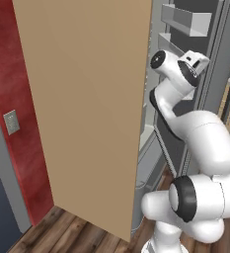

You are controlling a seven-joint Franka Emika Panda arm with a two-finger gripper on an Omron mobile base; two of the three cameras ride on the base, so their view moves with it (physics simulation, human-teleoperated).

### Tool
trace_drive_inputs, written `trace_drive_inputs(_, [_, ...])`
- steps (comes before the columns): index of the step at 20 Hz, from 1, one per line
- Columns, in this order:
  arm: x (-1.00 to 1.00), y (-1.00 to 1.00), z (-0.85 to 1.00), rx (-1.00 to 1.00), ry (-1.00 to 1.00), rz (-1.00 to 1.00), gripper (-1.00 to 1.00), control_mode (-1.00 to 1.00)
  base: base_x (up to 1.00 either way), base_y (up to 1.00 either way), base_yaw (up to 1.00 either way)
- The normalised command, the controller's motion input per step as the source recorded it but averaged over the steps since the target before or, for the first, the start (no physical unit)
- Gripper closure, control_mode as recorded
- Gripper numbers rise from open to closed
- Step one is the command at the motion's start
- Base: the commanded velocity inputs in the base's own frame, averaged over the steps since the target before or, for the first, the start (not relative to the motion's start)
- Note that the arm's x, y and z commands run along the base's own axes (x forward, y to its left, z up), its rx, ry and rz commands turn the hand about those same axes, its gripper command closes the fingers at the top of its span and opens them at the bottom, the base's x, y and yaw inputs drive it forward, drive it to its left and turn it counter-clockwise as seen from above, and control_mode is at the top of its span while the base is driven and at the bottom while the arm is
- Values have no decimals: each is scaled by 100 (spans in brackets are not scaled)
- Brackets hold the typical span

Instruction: There is a bowl on the dining counter. Grab a lemon wedge from the fridge and place it in the bowl. Then get the liquor bottle and glass cup from the cabinet and place them next to the bowl.

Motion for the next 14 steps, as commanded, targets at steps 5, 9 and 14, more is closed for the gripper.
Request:
trace_drive_inputs(5, [37, -16, 0, 0, 0, 0, -100, -100, 0, 0, 0])
trace_drive_inputs(9, [46, -34, 0, 0, 0, 0, -100, -100, 0, 0, 0])
trace_drive_inputs(14, [39, -45, 0, 0, 0, 0, -100, -100, 0, 0, 0])
